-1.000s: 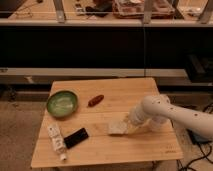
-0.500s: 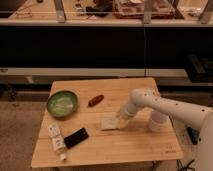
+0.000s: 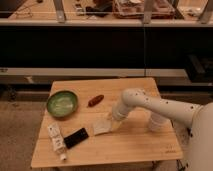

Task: Wipe the white sponge on the table

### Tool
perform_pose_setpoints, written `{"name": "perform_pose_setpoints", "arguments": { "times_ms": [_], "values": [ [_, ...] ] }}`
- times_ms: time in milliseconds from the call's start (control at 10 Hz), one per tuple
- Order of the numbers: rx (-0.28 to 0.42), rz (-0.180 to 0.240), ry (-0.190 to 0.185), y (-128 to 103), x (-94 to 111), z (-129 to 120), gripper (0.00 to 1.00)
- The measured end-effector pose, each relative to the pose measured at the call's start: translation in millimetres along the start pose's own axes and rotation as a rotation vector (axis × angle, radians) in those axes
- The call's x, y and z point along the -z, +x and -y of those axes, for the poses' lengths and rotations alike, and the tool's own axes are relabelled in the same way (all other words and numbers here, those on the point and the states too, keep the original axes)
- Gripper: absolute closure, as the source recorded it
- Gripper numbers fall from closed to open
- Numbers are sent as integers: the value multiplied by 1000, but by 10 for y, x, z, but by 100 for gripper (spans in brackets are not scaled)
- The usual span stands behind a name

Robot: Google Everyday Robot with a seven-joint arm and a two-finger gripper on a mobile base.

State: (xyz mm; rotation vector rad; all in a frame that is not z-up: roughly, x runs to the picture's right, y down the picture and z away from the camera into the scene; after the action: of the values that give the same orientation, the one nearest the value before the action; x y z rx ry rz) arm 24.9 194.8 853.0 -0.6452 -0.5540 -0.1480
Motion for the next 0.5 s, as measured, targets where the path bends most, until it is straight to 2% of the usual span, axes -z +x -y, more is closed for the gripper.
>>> {"name": "perform_pose_setpoints", "arguments": {
  "times_ms": [300, 500],
  "values": [
    [70, -10, -59, -146, -78, -307, 95],
    [107, -28, -68, -210, 2, -493, 95]
  ]
}}
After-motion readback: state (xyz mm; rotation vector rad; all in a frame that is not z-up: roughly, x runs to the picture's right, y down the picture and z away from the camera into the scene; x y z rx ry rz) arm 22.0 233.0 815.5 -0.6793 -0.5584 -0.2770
